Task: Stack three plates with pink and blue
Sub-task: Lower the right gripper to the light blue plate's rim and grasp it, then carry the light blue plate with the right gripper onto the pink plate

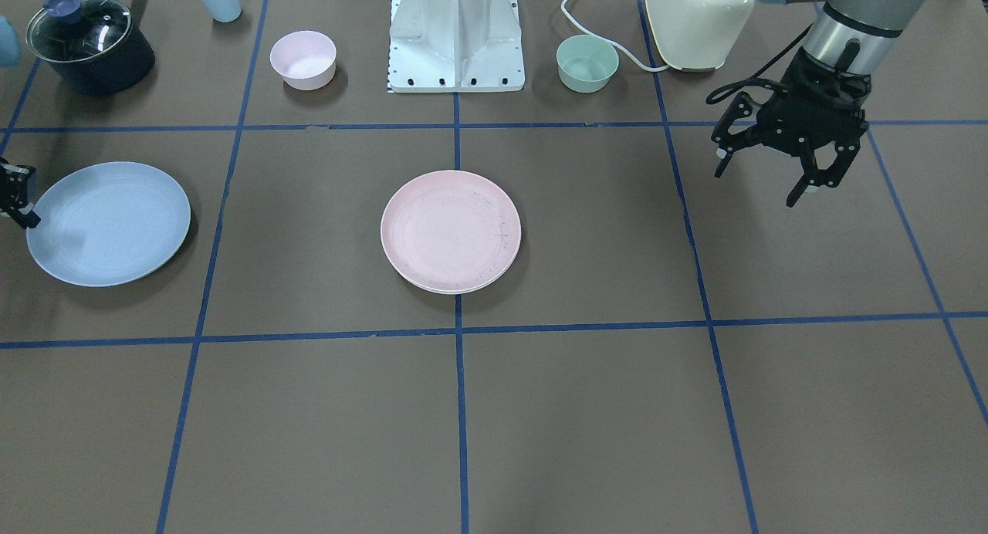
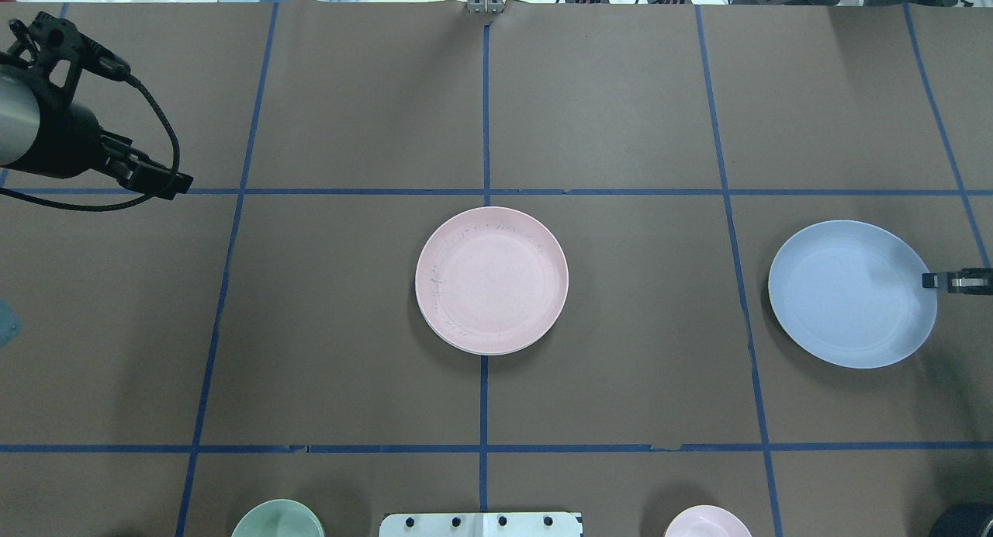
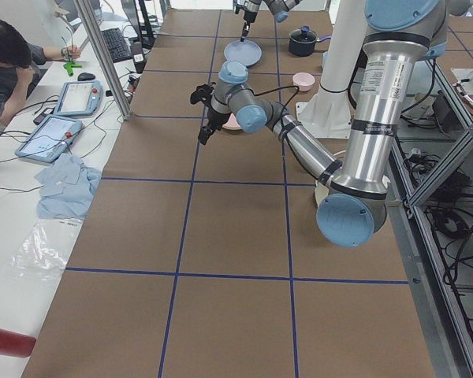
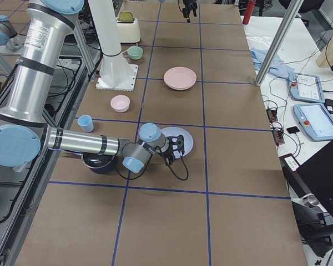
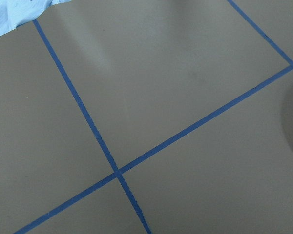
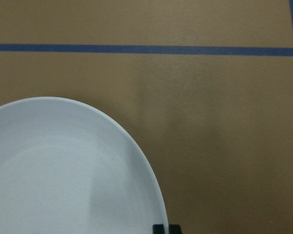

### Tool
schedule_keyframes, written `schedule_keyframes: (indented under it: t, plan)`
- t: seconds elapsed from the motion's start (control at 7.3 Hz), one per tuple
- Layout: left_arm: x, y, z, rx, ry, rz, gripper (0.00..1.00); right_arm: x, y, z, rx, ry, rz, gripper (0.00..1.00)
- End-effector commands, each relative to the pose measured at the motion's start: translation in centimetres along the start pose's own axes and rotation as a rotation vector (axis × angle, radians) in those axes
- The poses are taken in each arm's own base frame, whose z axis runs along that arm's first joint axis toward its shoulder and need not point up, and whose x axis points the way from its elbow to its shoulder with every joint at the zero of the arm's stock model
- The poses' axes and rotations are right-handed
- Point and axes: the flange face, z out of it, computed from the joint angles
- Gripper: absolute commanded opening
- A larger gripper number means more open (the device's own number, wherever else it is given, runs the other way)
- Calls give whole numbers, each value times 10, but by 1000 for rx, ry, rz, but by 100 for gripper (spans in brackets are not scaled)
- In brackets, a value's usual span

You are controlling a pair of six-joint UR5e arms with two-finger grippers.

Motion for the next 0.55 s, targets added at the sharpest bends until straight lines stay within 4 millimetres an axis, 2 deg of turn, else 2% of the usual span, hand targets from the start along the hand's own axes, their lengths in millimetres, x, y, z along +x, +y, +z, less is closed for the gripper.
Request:
schedule_keyframes:
  t: [0.0, 0.27, 0.41]
  plan:
    - [-1, 1, 0, -1, -1, -2, 100, -67, -35, -19, 53, -122, 127, 0]
    - [-1, 1, 0, -1, -1, -4, 100, -153, -89, -17, 105, -269, 212, 0]
    - [0, 0, 0, 0, 0, -3, 100, -206, -101, -8, 94, -342, 178, 0]
